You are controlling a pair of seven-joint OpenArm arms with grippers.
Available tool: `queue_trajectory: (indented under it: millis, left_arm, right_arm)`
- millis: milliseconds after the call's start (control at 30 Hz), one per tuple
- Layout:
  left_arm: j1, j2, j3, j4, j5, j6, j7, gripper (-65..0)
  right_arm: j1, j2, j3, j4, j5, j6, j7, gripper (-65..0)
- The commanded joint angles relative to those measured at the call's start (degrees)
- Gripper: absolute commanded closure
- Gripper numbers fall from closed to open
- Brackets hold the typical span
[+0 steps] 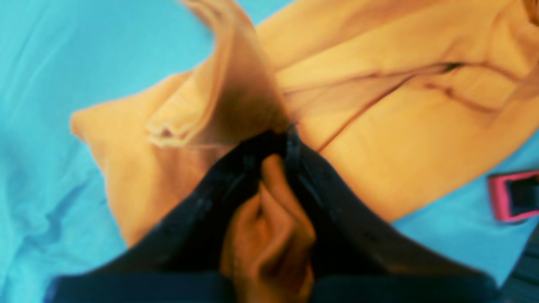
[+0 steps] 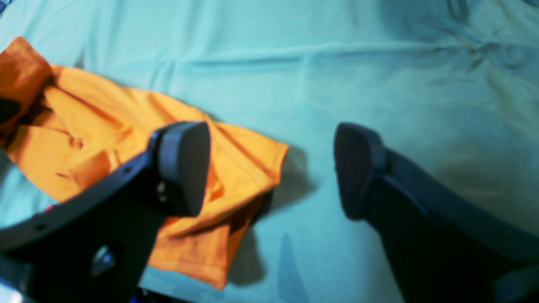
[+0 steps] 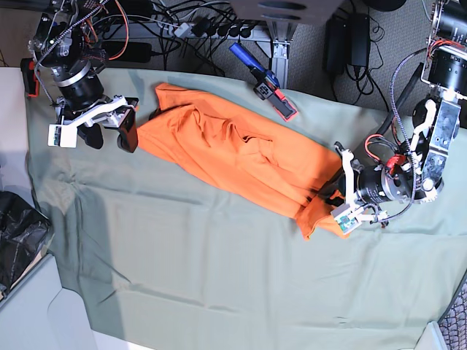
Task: Fold the T-shirt properly
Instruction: 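Fold the hem end toward the collar end with the left gripper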
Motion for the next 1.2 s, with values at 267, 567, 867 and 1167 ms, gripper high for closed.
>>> queue_trajectory:
  millis: [267, 567, 867, 1167]
  left_arm:
    - [-0.7, -2.2, -0.3, 0.5, -4.1, 0.9, -1.0, -31.9]
    - [1.1, 1.8, -0.3, 0.6, -11.2, 0.9, -1.1, -32.5]
    - [1.1, 3.8, -0.3, 1.5, -19.6, 0.3, -0.8, -32.4]
    - [1.1, 6.1, -0.4, 2.1, -19.9, 0.3, 0.3, -32.4]
  right_arm:
    - [0.2, 0.8, 0.4, 1.0, 1.1, 5.2, 1.5, -44.5]
    - [0.1, 0.7, 0.4, 1.0, 1.1, 5.2, 1.0, -44.5]
    - [-1.3, -4.3, 4.0, -2.6, 3.7, 4.1, -1.3, -44.5]
    - [0.4, -11.1, 3.8, -10.8, 7.1, 4.2, -1.3, -44.5]
